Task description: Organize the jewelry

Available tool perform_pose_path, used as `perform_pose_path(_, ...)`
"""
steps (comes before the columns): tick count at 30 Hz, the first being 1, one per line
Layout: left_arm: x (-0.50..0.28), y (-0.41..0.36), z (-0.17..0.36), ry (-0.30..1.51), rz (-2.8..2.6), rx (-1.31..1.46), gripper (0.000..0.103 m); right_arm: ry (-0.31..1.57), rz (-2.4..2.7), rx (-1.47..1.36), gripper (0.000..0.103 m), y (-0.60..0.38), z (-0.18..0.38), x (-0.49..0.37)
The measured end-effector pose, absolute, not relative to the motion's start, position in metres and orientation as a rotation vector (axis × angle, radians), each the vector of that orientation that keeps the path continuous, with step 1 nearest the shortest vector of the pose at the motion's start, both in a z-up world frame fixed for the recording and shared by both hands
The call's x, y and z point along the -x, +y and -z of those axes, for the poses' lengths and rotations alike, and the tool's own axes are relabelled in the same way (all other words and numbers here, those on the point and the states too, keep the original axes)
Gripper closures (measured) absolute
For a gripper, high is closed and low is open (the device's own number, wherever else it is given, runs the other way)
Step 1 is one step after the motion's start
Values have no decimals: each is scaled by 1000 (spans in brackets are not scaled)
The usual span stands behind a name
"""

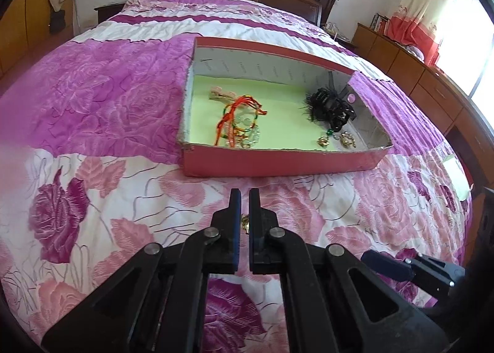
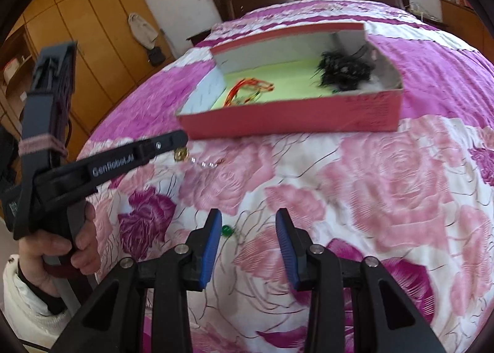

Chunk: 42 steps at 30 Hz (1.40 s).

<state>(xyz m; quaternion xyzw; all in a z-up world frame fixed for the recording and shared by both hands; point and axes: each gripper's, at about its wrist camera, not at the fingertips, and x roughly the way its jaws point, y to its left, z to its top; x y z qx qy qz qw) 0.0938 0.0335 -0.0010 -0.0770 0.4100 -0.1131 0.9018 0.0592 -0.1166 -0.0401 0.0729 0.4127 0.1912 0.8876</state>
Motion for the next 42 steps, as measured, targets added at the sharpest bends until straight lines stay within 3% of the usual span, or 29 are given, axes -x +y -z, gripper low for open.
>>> perform_pose_path(9, -94, 45, 10, 865, 227, 185, 103, 929, -422, -65, 64, -88, 59, -65)
perform_pose_path(12, -93, 45, 9, 862, 233, 188, 103, 951, -424, -60, 72, -87, 64, -69)
perform_pose_path(15, -92, 44, 8, 859, 242, 189, 103, 965, -428, -71, 89, -88, 67, -72)
perform_pose_path(33, -94, 35, 11, 918, 296, 123, 103, 812, -395, -192, 90, -136, 27, -64)
perform_pose_path(37, -93, 33, 18, 948, 293, 87, 81, 790, -383, -213, 90, -148, 21, -62)
perform_pose_path(42, -93, 26, 26, 971, 301, 52, 82, 790, -381, -225, 90, -152, 23, -64)
